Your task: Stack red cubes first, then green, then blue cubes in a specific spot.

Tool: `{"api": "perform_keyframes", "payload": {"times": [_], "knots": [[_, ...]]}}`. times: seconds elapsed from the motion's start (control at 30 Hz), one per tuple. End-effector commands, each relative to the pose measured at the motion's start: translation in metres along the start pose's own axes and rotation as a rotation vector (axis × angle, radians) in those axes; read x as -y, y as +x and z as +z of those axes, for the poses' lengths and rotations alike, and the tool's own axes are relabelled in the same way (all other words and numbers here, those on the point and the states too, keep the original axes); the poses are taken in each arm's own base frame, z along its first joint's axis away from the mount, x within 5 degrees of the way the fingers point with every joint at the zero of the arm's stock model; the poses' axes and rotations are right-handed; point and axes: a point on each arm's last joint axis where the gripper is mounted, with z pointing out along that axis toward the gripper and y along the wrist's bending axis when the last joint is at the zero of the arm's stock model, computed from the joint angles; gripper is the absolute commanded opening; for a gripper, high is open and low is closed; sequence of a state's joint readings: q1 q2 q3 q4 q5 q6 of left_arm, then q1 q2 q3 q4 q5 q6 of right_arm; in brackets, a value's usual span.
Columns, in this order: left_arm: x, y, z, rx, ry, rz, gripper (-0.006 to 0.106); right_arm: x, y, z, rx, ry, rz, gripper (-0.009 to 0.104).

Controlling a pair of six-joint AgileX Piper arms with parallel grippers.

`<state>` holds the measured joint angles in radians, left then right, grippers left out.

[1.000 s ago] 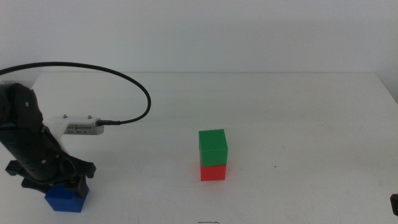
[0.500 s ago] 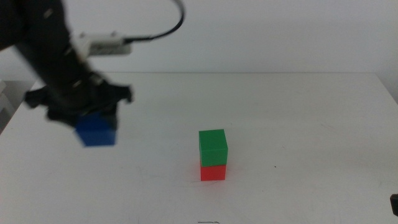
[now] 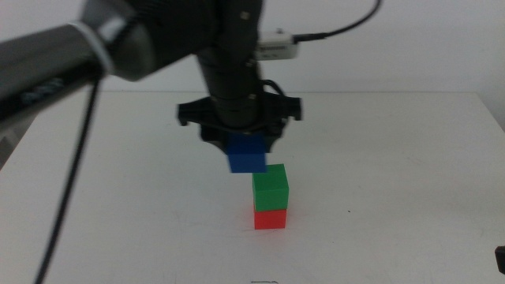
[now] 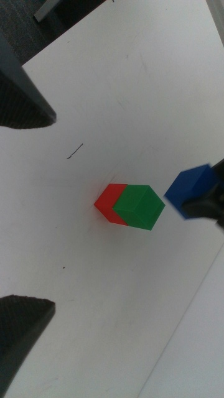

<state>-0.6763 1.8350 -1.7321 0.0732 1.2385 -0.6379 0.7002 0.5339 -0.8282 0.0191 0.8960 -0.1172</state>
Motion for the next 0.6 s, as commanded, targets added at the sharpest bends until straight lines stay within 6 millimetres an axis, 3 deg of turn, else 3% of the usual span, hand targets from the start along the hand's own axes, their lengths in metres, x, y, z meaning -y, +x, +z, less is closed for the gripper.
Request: {"api": "perform_keyframes", "payload": {"times": [0.0,0.13,0.57], "knots": [[0.009,0.004,-0.026,0.011,0.005,-0.003,-0.002,0.002,-0.011,-0.004,0.083,0.023,-0.014,0.094],[0.023,0.004,-0.017,0.002,0.013,-0.024,-0.002,0.002,-0.011,-0.004,0.083,0.023,-0.014,0.094],[0.030,0.002,0.008,-0.043,-0.006,-0.041,-0.002,0.002,-0.011,-0.004,0.083,0.023,-0.014,0.094]]}}
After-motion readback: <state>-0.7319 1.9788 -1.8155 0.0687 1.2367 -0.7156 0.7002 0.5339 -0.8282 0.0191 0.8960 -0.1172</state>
